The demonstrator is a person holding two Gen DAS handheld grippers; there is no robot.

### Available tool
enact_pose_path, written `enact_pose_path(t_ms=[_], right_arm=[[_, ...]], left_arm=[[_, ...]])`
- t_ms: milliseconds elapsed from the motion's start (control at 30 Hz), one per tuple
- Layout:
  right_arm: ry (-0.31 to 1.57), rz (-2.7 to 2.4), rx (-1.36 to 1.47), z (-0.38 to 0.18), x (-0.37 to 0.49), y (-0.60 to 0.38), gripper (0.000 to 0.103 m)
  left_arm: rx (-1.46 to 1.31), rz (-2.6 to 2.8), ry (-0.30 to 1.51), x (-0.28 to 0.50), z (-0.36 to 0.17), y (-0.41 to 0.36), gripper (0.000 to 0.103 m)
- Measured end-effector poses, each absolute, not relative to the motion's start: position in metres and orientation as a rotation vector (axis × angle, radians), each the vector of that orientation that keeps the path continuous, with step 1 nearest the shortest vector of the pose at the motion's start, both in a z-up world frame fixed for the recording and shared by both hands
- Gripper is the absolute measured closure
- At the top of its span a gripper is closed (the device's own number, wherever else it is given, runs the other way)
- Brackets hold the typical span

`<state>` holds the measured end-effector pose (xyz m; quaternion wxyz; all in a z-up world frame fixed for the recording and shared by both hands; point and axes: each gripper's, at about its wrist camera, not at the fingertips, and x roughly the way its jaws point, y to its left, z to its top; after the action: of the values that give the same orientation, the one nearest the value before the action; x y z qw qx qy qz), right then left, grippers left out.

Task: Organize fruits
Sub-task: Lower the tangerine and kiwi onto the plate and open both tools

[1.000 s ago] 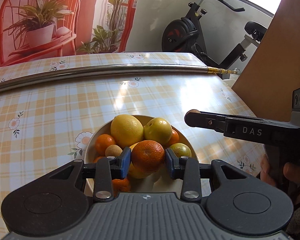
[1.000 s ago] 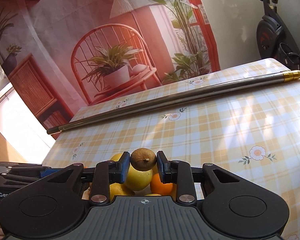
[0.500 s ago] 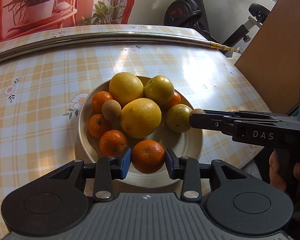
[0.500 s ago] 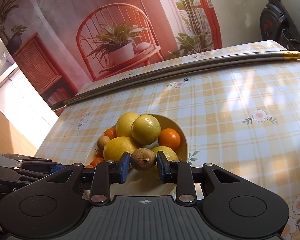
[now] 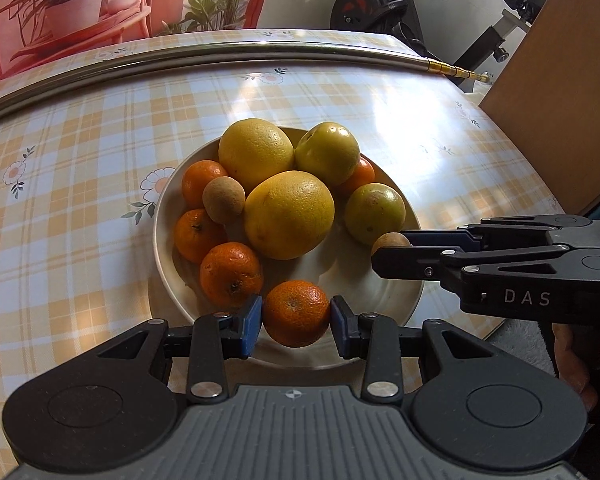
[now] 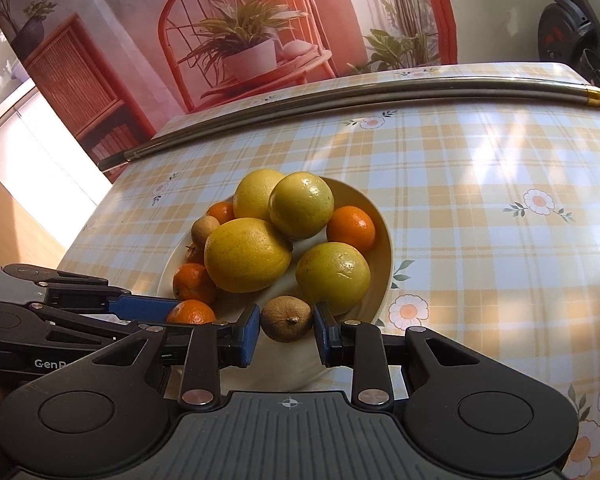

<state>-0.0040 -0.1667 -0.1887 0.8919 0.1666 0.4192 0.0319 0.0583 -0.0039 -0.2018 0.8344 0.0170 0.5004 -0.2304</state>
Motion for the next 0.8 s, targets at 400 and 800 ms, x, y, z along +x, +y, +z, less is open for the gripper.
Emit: enact_pose_path(t_ms=[400,800], right_arm=[[0.910,0.074,0.352,-0.1982,0.0039,-0.1678,0.075],[0.918,0.074,0.346,-0.1985,0.0057,-0.1674,0.074]], left_arm=[[0.033,-0.484,1.089,0.0616,-0.2097,-0.0041,0.064],[0.042,-0.473,1.090,0.0619,-0.2098,-0.0042,0.064]])
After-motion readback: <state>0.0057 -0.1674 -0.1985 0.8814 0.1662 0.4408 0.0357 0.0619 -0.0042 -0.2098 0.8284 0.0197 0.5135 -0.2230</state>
